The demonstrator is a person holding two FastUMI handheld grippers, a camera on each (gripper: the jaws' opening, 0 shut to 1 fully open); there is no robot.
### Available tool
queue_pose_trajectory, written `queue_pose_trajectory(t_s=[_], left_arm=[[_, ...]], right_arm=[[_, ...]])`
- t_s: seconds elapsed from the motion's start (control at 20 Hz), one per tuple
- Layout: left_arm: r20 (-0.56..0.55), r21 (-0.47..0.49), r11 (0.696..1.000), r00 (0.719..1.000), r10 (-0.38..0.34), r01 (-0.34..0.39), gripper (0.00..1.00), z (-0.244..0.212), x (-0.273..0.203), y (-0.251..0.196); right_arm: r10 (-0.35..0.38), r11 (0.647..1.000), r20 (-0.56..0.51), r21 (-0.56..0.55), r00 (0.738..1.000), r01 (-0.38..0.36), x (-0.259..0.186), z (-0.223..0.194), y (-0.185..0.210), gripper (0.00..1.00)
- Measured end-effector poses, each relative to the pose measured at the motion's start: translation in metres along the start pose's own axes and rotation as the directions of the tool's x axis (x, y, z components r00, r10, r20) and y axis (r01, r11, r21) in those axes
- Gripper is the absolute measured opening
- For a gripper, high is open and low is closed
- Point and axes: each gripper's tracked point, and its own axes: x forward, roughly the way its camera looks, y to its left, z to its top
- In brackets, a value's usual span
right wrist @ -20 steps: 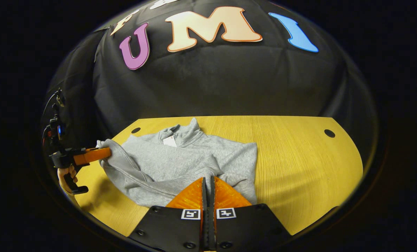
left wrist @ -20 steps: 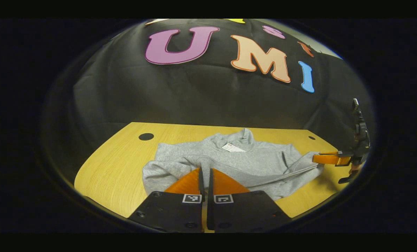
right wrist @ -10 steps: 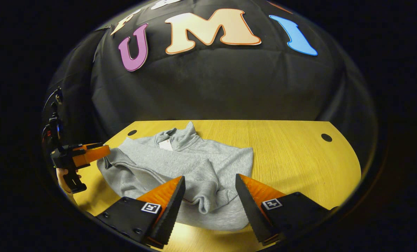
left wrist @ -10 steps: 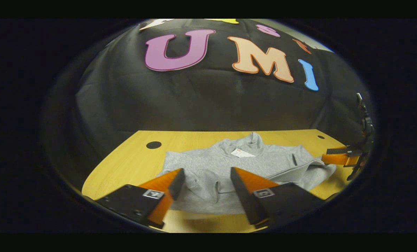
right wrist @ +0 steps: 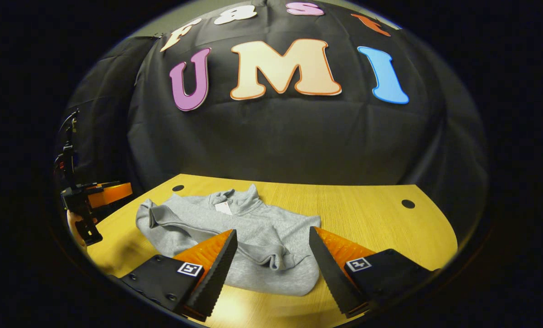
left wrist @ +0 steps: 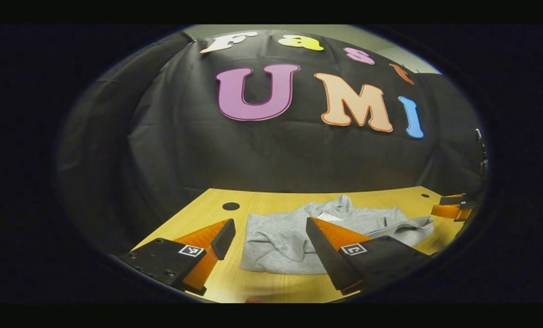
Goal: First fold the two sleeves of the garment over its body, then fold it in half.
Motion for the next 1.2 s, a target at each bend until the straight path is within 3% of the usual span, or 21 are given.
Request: queue_pose_trajectory(t_s=[0.05, 0.1, 0.4, 0.7, 1.05, 1.2], left_arm=[[0.013, 0.000, 1.000, 1.000, 0.000, 0.000, 0.93, 0.004, -0.008, 0.000], [0.027, 0.003, 1.000, 1.000, -0.002, 0.002, 0.93, 0.007, -0.017, -0.001], [0.101, 0.043, 0.999, 0.995, 0.000, -0.004, 0.93, 0.014, -0.066, -0.006], [0.161, 0.039, 0.999, 0.987, -0.011, 0.004, 0.93, -0.004, -0.102, -0.017], [0.209, 0.053, 0.999, 0.978, -0.018, 0.007, 0.94, -0.021, -0.109, -0.020], [0.187, 0.043, 0.999, 0.982, -0.015, 0.007, 0.93, -0.029, -0.106, -0.020]], right_arm=[[0.008, 1.000, 0.010, 0.003, 1.000, -0.008, -0.008, 0.002, 0.004, 0.94], [0.017, 1.000, 0.023, 0.006, 1.000, -0.017, -0.017, 0.003, 0.006, 0.98], [0.034, 0.999, 0.130, 0.031, 0.991, -0.039, -0.070, 0.005, 0.018, 0.98], [-0.021, 1.000, 0.248, -0.012, 0.969, 0.025, -0.110, -0.007, 0.016, 0.97], [-0.068, 0.995, 0.288, -0.044, 0.955, 0.084, -0.122, -0.032, 0.009, 0.98], [-0.057, 0.998, 0.270, -0.017, 0.961, 0.064, -0.118, -0.043, 0.011, 0.97]])
